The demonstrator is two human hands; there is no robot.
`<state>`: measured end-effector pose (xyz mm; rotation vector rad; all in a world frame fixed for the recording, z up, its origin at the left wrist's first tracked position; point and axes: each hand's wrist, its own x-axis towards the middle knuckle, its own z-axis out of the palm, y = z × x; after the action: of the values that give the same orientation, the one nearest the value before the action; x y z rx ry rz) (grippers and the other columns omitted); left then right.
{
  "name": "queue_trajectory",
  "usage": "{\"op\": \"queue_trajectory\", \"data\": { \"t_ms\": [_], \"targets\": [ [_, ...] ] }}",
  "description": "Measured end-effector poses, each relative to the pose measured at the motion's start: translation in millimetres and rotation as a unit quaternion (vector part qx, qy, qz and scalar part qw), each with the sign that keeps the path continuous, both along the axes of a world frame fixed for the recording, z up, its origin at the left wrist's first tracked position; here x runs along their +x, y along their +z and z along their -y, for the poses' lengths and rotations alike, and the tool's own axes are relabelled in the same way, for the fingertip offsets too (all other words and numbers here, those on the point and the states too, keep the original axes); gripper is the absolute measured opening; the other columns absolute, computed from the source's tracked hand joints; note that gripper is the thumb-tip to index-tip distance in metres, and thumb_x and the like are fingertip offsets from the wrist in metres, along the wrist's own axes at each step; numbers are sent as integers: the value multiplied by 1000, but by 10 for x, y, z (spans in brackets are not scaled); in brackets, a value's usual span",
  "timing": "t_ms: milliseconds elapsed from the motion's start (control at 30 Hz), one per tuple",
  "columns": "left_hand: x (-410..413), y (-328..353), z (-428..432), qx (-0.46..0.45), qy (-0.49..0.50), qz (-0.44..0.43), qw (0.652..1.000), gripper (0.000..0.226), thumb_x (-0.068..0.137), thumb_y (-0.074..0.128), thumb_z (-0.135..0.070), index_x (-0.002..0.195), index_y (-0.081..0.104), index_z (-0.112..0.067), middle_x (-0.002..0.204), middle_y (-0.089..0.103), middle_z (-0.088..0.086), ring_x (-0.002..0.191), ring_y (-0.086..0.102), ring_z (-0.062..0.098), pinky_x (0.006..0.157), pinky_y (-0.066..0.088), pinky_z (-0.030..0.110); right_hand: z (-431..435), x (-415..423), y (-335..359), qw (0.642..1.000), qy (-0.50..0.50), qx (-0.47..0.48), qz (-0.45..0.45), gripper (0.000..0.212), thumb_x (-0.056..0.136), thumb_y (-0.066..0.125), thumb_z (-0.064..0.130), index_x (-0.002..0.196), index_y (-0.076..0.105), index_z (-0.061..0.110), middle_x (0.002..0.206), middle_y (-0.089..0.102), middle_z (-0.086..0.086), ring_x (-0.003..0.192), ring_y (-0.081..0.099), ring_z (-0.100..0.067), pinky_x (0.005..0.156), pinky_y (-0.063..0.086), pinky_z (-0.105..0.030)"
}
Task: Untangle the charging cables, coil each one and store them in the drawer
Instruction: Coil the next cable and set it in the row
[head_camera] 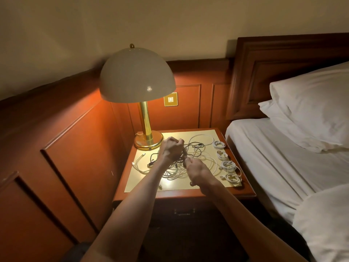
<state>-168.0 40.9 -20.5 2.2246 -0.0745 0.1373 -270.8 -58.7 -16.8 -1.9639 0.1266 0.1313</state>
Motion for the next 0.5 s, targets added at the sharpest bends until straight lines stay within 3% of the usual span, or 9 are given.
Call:
{"op": "queue_trajectory", "data": {
  "t_ms": [67, 167, 267, 333, 367, 400, 433, 467, 500],
  "targets": [
    [34, 2, -3, -48, 5, -15, 999, 41, 88, 51, -21, 50, 64, -13, 62, 69, 4, 53, 59, 18, 48, 44, 23, -24, -29, 34, 999, -8, 43, -7, 35, 108, 32, 34, 102, 56, 8, 77, 46, -1, 69, 45, -14, 68, 55, -39],
    [50, 1, 30, -81, 3, -17, 997, 37, 82, 51, -25, 52, 65, -8, 55, 67, 2, 50, 59, 19, 51, 49, 31, 0, -83, 76, 998, -7, 62, -14, 33, 109, 33, 35, 99, 54, 12, 74, 41, 1, 66, 41, -11, 60, 52, -30],
    [71, -10, 77, -77, 13, -12, 997, 37, 86, 54, -26, 53, 61, -11, 54, 63, 0, 46, 52, 15, 46, 41, 24, 93, -118, 115, 999, 13, 51, -13, 33, 109, 31, 34, 98, 54, 14, 74, 38, 1, 67, 39, -12, 54, 50, -27],
    [106, -8, 88, -77, 12, -18, 997, 32, 86, 56, -26, 59, 60, -10, 56, 62, 2, 46, 50, 15, 43, 36, 21, 125, -129, 136, 998, 20, 49, -19, 34, 109, 30, 33, 99, 55, 14, 80, 48, -6, 72, 44, -15, 59, 52, -30],
    [119, -9, 96, -80, 3, -29, 996, 29, 86, 55, -24, 62, 62, -9, 58, 63, 3, 46, 50, 14, 41, 36, 20, 126, -137, 136, 998, 18, 51, -23, 35, 109, 30, 33, 105, 57, 11, 85, 45, -3, 78, 50, -18, 62, 54, -32],
    [129, -3, 105, -85, -6, -38, 996, 27, 86, 55, -21, 65, 63, -6, 60, 64, 4, 46, 51, 13, 40, 37, 20, 115, -141, 136, 998, 11, 54, -25, 37, 109, 30, 32, 113, 57, 7, 100, 60, -20, 85, 55, -22, 65, 56, -34],
    [137, -4, 113, -94, -10, -46, 994, 25, 85, 55, -18, 66, 64, -5, 63, 65, 5, 46, 51, 12, 39, 36, 19, 103, -142, 128, 998, 4, 59, -25, 38, 109, 31, 33, 117, 56, 5, 132, 45, -22, 88, 57, -22, 67, 57, -35],
    [154, -1, 125, -103, -9, -51, 993, 24, 85, 55, -17, 65, 62, -5, 65, 64, 6, 47, 50, 12, 38, 35, 19, 94, -146, 123, 998, -1, 66, -23, 38, 109, 31, 33, 118, 56, 6, 99, 58, -16, 85, 55, -19, 65, 56, -33],
    [167, 6, 138, -112, -5, -53, 992, 24, 84, 55, -16, 63, 59, -6, 66, 62, 7, 47, 49, 13, 38, 34, 19, 93, -145, 118, 997, -3, 74, -20, 36, 109, 31, 33, 116, 56, 9, 92, 40, 1, 79, 50, -14, 61, 55, -30]
  ]
}}
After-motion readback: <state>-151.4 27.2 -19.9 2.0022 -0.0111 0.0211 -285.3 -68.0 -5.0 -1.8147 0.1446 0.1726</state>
